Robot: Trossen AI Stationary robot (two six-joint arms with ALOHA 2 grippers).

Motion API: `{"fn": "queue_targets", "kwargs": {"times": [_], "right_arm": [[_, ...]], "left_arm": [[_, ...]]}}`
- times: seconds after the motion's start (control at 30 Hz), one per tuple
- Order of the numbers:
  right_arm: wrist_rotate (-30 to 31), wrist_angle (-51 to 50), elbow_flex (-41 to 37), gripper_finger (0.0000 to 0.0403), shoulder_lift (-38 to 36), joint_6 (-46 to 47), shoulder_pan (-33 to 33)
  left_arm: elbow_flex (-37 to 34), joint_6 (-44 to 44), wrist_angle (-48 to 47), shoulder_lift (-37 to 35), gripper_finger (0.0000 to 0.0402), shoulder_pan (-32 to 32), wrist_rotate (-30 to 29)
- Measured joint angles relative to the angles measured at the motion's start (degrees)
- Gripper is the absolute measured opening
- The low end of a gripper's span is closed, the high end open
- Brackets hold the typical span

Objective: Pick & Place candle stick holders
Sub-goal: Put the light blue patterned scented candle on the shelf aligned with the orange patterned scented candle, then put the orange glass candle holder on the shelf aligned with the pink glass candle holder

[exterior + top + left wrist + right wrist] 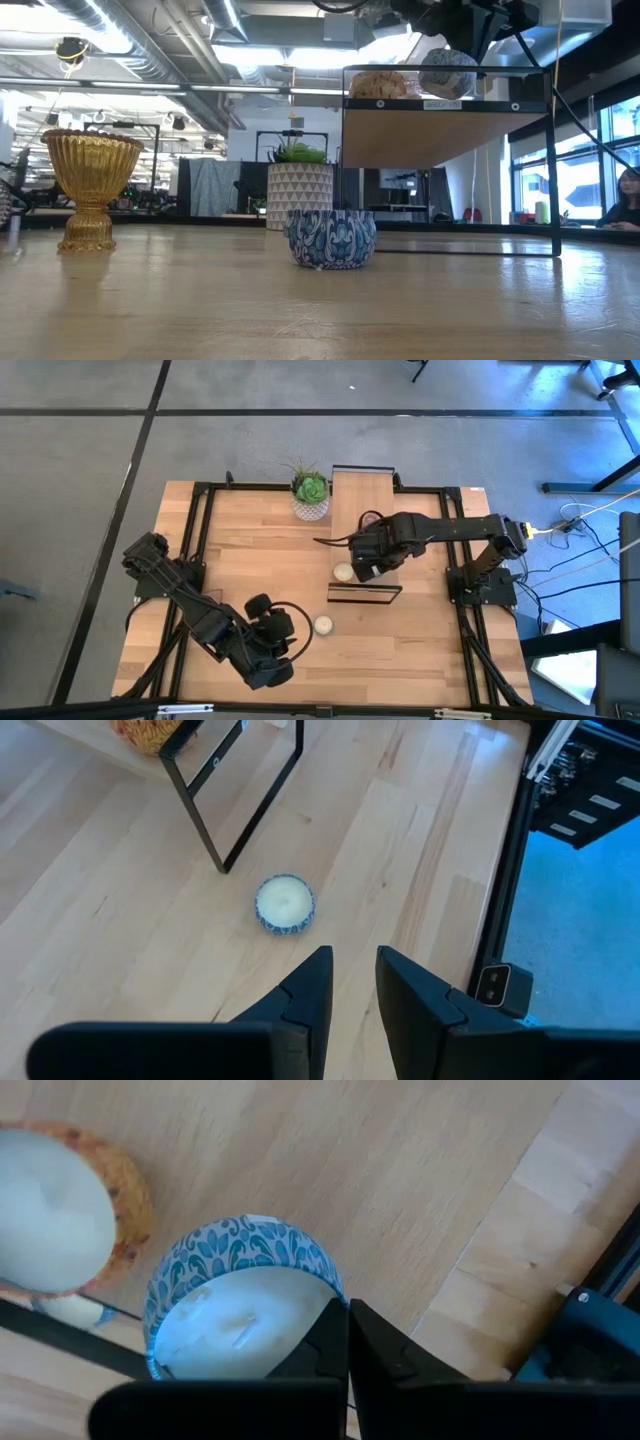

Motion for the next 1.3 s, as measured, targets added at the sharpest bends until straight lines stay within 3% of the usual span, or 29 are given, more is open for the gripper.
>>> {"fn": "queue_targets", "kwargs": {"times": [0.73, 1.3], "right_arm": [[-3.2, 0.0, 0.0, 0.0003, 4.0, -2.2, -0.6], [-2.3, 0.0, 2.1, 0.0097, 4.1, -2.6, -0.6]], "left_arm": [[0.0, 0.0, 0.0, 0.0, 0.0074, -0.8, -0.8], [0.0, 0.5, 0.0, 0.0, 0.0074, -0.8, -0.9]]}}
